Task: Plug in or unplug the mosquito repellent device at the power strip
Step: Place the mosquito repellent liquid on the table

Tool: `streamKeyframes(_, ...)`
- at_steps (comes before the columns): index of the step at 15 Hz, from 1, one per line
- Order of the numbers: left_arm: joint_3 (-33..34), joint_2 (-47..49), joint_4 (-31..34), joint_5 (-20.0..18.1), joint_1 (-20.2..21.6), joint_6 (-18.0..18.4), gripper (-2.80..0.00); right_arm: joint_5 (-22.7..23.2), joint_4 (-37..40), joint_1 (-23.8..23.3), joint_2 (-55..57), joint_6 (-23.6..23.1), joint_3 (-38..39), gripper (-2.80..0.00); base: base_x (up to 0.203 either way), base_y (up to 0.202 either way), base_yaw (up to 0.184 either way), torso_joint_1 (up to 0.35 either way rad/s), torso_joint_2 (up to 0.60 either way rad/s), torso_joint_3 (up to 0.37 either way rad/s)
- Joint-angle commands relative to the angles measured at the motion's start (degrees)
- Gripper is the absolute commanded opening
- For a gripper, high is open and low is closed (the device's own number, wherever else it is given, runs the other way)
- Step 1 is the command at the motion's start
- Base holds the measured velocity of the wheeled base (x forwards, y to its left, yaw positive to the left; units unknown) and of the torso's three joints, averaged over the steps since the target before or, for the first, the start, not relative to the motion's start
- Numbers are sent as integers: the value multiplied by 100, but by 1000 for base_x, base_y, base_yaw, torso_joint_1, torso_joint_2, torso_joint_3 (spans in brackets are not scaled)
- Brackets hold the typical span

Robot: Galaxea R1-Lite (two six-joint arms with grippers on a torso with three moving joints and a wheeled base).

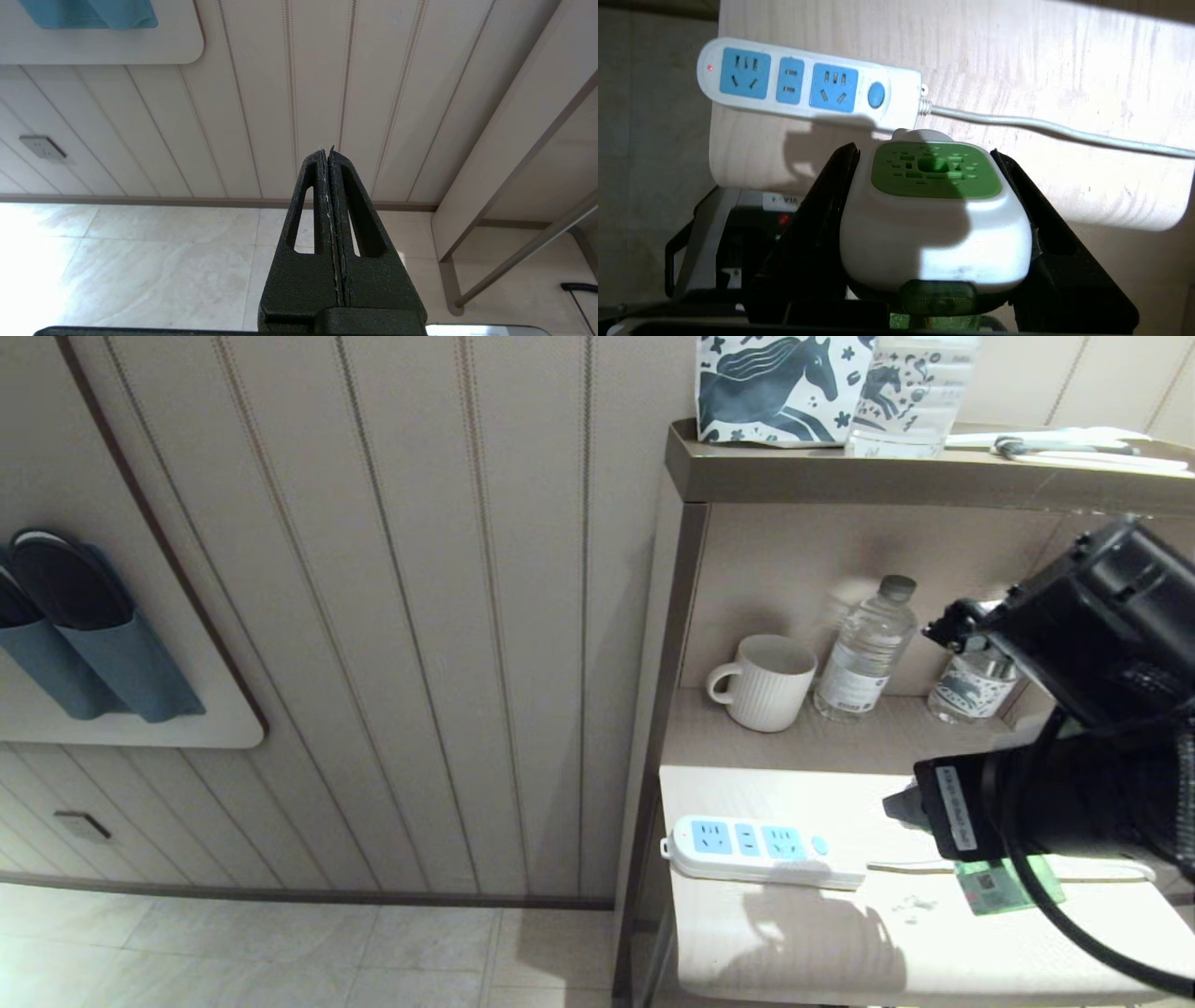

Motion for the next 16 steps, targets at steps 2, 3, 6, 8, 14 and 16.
streamKeyframes(2, -1, 7, 6, 2, 4, -9, -280, -146, -1346, 8, -725, -297, 976, -280, 0, 0, 0, 0, 0, 0)
streamKeyframes(3, -1, 7, 6, 2, -3, -9, -280, -218, -1801, 9, -873, -474, 1293, -280, 0, 0, 0, 0, 0, 0)
streamKeyframes(6, -1, 7, -2, 2, -3, -9, -280, -556, -3265, 27, -1143, -1113, 2334, -280, 0, 0, 0, 0, 0, 0)
streamKeyframes(8, -1, 7, -3, 2, 3, -23, -280, -850, -4453, 45, -1197, -1630, 3086, -280, 0, 0, 0, 0, 0, 0)
streamKeyframes(14, -1, 7, -3, 2, -3, -35, -280, -1742, -7902, 54, -677, -2768, 4438, -280, 0, 0, 0, 0, 0, 0)
streamKeyframes(16, -1, 7, -3, 11, 1, -44, -280, -1980, -8668, 54, -339, -2794, 4624, -280, 0, 0, 0, 0, 0, 0)
